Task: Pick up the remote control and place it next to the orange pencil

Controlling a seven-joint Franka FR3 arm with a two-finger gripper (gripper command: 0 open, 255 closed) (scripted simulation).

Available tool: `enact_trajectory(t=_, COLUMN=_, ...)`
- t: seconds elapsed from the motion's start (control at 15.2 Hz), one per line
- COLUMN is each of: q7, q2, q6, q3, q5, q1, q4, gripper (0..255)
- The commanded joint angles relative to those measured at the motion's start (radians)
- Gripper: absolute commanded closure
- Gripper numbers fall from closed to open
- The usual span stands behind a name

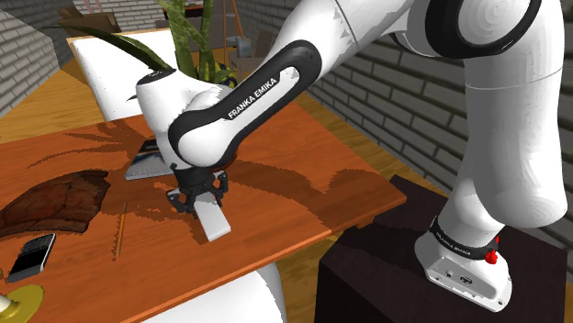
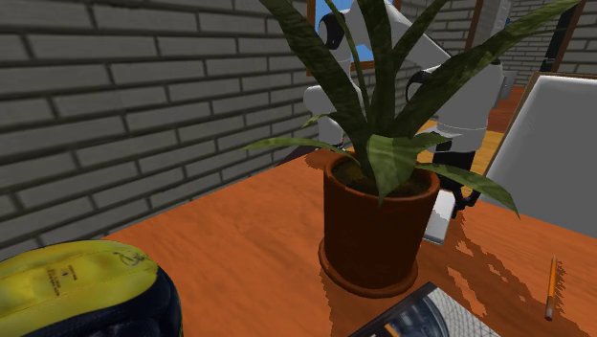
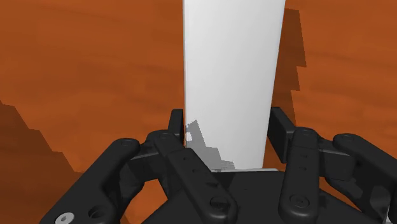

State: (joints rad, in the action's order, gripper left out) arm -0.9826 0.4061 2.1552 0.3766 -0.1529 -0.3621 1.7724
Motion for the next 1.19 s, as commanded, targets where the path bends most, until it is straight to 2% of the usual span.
enact_trajectory(t=0.0, q7=-0.001, q2=0.002, q6=0.007, q3=-0.001, q5=-0.001, q1=0.000, q4=0.005, gripper=255)
enact_trajectory(t=0.33, q7=-0.001, q2=0.002, q6=0.007, q3=-0.001, q5=-0.001, q1=0.000, q4=0.005, gripper=255)
enact_trajectory(t=0.4, q7=-0.001, q2=0.002, q6=0.007, q3=-0.001, q5=-0.001, q1=0.000, q4=0.005, gripper=0)
enact_trajectory(t=0.73, q7=-0.001, q2=0.002, q6=0.007, q3=-0.001, q5=-0.001, q1=0.000, q4=0.005, gripper=0)
enact_trajectory(t=0.99, q7=0.016, q2=-0.053, q6=-0.099, q3=0.011, q5=0.025, q1=0.008, q4=-0.050, gripper=0)
enact_trajectory(t=1.12, q7=0.016, q2=-0.053, q6=-0.099, q3=0.011, q5=0.025, q1=0.008, q4=-0.050, gripper=0)
